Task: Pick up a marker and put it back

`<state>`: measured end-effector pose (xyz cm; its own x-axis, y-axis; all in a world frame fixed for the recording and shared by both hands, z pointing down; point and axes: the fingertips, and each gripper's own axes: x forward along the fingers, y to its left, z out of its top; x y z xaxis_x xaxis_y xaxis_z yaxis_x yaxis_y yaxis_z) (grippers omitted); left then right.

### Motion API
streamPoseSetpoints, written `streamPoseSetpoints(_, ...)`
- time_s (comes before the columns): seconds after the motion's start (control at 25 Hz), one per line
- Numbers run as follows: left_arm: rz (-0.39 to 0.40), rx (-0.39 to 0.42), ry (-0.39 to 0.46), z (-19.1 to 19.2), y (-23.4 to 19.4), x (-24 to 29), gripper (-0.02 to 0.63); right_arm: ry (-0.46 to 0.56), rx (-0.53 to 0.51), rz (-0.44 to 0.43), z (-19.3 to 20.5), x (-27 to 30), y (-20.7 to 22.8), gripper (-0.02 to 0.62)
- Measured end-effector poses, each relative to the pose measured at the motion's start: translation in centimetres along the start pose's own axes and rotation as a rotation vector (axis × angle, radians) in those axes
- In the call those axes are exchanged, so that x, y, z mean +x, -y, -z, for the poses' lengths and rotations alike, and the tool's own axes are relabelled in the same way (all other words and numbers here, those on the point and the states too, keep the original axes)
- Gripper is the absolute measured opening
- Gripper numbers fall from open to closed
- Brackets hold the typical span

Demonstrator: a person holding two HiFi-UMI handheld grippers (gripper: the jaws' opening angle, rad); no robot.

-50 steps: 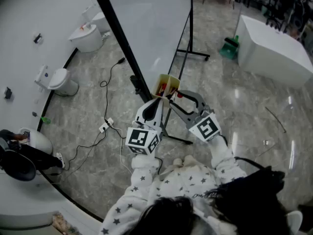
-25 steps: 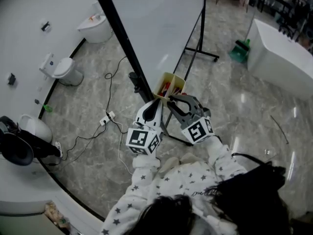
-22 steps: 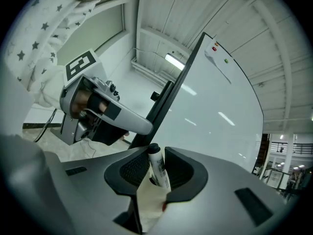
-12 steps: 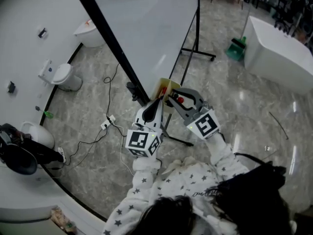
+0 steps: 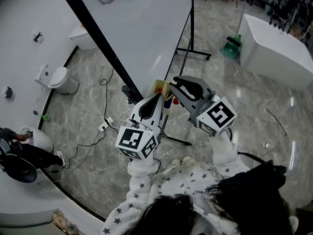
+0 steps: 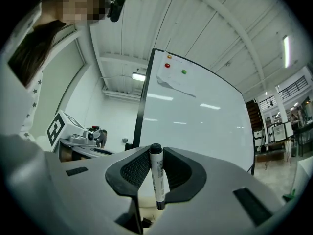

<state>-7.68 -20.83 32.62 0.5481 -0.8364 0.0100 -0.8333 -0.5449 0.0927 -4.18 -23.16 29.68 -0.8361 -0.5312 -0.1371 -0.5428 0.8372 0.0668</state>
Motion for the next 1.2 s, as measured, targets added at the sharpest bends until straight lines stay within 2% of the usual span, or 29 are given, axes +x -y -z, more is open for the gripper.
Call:
streamPoseSetpoints(0.16, 0.004, -0.010, 0.022, -0.4, 0.1, 0.1, 0.002, -0.004, 0.006, -0.003, 0.2, 0.2, 0.3, 0.083)
streamPoseSetpoints(0.44, 0.021, 0.049, -0.011, 0.6, 0.3, 0.5, 0.000, -0.015, 0.014, -0.015, 1.2, 0.4, 0.4, 0.083)
streamPoseSetpoints(0.64, 0.035, 0.039, 0.017, 0.1, 0.7, 0.7, 0.002, -0.018, 0.016, -0.014, 1.3, 0.4, 0.7, 0.083)
streamPoseSetpoints(0.88, 0.007, 0.029, 0.024, -0.2, -0.1, 0.9, 0.002, -0.040, 0.004, -0.009, 1.9, 0.7, 1.1, 0.083)
streamPoseSetpoints(1.04, -0.009, 0.028, 0.047, 0.2, -1.0, 1.2, 0.002, -0.057, -0.028, -0.002, 3.4, 1.3, 1.6, 0.083)
streamPoseSetpoints(1.2, -0.030, 0.041, 0.029, 2.3, -1.9, 1.5, 0.002, -0.070, -0.124, 0.007, 6.6, 2.0, 1.5, 0.083)
